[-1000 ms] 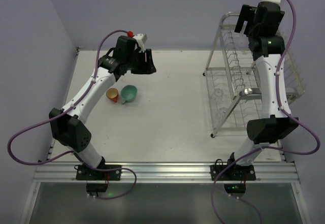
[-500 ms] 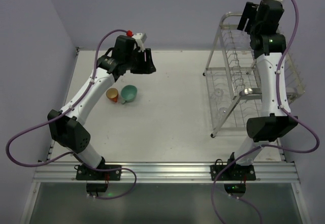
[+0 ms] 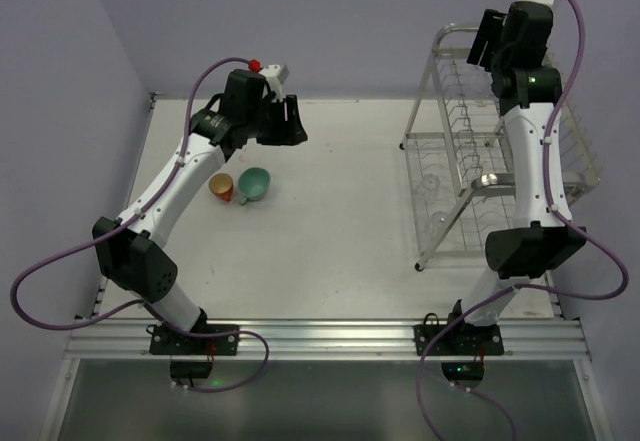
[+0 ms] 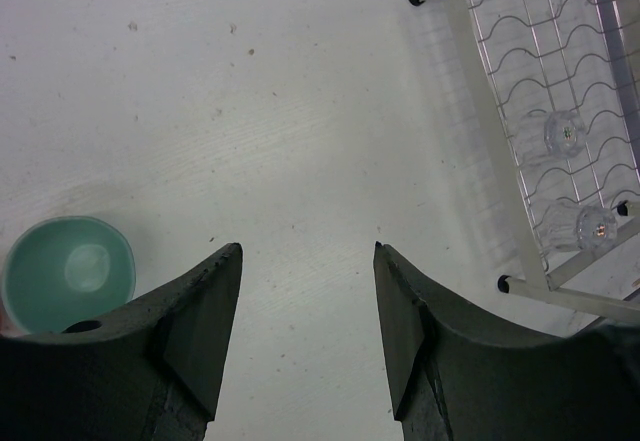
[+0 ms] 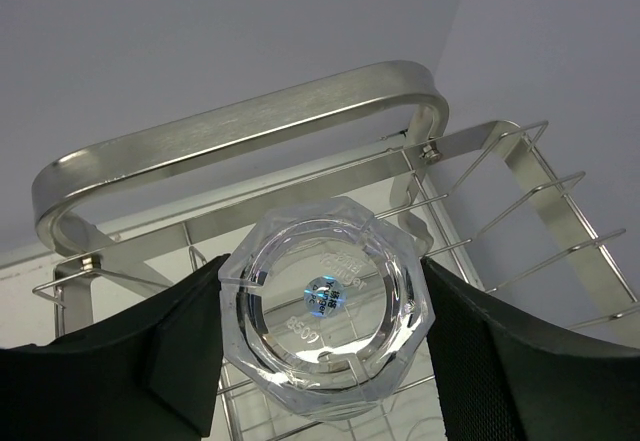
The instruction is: Unload the cups from the dish rack
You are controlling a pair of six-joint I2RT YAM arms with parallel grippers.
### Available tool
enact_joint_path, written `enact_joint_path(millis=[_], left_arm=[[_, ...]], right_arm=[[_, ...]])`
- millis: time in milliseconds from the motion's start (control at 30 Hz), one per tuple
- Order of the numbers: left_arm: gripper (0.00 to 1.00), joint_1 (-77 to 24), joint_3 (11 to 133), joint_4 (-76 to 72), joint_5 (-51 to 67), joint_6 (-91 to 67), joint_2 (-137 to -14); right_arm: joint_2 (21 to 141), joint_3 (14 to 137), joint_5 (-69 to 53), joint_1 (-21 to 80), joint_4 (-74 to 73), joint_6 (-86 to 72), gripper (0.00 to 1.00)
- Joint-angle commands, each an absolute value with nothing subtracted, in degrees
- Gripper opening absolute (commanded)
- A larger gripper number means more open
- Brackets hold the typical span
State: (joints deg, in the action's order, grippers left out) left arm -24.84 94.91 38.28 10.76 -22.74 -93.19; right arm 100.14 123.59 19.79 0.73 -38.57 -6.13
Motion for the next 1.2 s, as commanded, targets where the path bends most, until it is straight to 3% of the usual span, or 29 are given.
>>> enact_joint_path(millis=[0,233,800,1000,1167], left_arm=[[0.59,-25.05,95.36,37.53,11.95,-21.01,-90.88],[0.59,-25.05,95.8,37.88,11.86,-21.62,-89.74],[0.6,-25.14,93.79,32.27,22.75,-27.15,-86.22],[0.61,-25.14,86.94,15.85,35.66,-36.54,-82.45],[0.63,-25.22,75.16,-16.91,46.82,-57.01,-79.72]], right_arm=[[100.11,124.1,19.16,0.53,-38.32,-6.59,0.37],[98.35,125.77,19.51,0.62,-39.11,-7.73,0.0],[74.37,112.07,22.68,3.16,-29.44,-11.76,0.0],[60.66,101.09,12.32,3.16,-30.5,-20.38,0.0],[53.45,94.4,2.92,3.08,-30.85,-30.48,0.0]])
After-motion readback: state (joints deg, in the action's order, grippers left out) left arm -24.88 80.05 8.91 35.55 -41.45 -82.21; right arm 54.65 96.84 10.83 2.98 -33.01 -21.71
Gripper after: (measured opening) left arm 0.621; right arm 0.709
